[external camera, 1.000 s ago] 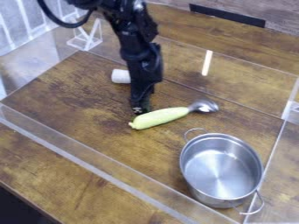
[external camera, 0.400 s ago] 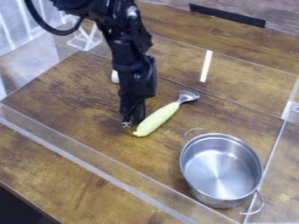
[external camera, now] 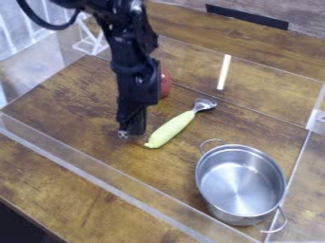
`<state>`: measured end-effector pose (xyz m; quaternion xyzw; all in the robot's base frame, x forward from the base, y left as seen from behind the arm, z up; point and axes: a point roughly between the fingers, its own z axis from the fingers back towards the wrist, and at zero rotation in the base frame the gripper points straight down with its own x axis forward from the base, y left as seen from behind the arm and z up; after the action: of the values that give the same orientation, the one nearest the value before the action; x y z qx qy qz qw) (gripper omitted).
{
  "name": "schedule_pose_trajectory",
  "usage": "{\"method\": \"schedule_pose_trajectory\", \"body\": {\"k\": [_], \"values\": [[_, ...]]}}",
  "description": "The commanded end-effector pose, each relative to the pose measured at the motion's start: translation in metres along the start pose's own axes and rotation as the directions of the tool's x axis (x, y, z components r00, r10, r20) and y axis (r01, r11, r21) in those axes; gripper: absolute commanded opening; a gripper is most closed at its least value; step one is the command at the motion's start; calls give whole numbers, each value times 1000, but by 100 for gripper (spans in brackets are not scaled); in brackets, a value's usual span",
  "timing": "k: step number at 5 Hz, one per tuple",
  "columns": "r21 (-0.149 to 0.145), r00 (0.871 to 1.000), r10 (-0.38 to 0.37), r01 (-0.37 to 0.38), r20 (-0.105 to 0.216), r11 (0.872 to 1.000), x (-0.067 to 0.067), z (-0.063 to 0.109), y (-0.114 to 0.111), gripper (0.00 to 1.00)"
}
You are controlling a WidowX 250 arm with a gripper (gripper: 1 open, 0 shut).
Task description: Move the green spoon to the left
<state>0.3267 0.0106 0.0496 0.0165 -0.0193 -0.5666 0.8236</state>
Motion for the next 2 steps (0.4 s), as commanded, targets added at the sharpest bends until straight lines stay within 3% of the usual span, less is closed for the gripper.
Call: {"method": "schedule_pose_trajectory", "body": {"k": [1,2], "values": [[97,1000,18,-17,-3,995,-8,43,16,0],[105,999,-44,45,-7,993,-10,45,9,0]]}}
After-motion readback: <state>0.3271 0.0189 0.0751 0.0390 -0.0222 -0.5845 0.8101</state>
